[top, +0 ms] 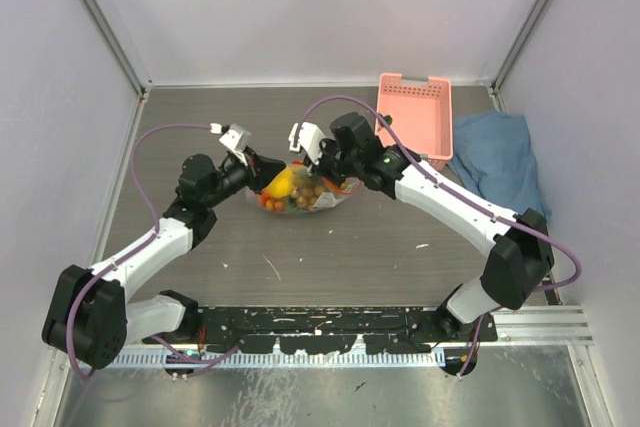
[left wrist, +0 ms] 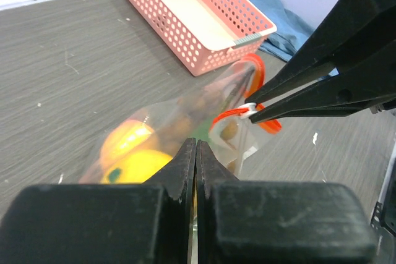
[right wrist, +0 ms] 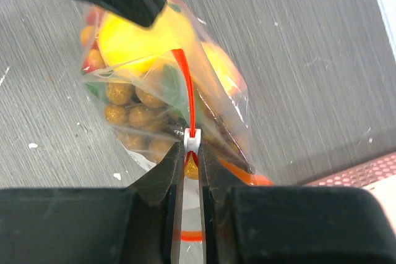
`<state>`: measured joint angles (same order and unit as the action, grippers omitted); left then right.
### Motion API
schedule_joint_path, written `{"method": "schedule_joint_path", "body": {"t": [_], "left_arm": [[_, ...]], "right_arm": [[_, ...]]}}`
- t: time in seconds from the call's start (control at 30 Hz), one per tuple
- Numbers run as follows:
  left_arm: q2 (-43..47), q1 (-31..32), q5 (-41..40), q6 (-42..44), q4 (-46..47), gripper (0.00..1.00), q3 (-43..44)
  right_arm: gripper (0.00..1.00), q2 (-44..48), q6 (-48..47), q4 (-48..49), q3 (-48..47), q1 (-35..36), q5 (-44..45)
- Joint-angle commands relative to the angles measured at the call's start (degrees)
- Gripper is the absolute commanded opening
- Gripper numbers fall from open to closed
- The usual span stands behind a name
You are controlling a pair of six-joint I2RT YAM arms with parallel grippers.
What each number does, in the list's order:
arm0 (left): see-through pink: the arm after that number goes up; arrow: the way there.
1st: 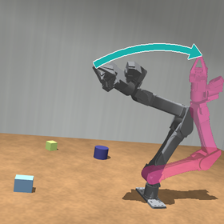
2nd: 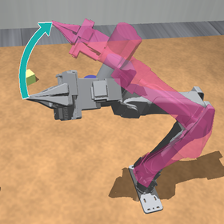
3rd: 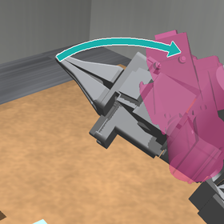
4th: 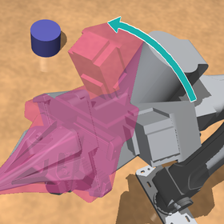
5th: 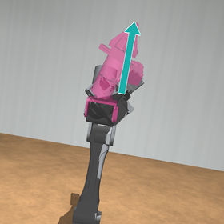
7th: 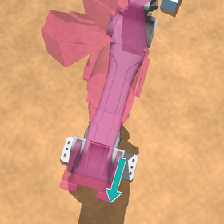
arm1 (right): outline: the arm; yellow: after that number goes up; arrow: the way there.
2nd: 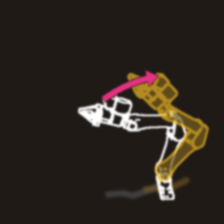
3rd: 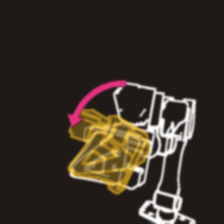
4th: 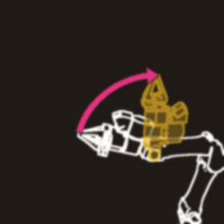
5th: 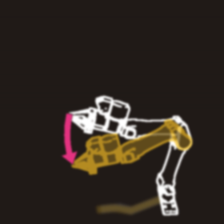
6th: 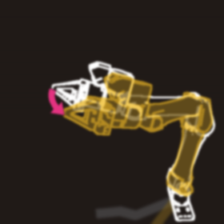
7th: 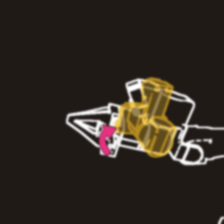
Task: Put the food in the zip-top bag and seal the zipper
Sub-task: Zip the zipper food storage bag at the center of the board.
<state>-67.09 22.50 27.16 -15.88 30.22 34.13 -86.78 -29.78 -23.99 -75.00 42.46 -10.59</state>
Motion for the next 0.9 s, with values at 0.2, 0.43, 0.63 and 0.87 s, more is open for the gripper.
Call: {"method": "schedule_joint_path", "body": {"t": [0.2, 0.43, 0.63, 0.87], "left_arm": [[6.5, -1.0, 6.6, 4.9, -0.2, 0.39, 2.1], [6.7, -1.0, 13.3, 9.4, -4.6, 0.61, 5.5], [3.6, -1.0, 15.1, 15.0, -6.9, 0.66, 7.6], [-3.9, -1.0, 20.8, 22.5, -7.0, 0.67, 10.1]], "right_arm": [[0.01, 1.3, 1.1, -3.6, -8.0, -0.4, -0.3], [0.01, 1.7, -0.5, -7.5, -14.2, 1.0, -3.0], [0.01, 1.4, -1.4, -10.0, -14.6, 2.3, -4.4], [0.01, 1.9, -2.0, -9.9, -12.2, 2.4, -6.0]]}}
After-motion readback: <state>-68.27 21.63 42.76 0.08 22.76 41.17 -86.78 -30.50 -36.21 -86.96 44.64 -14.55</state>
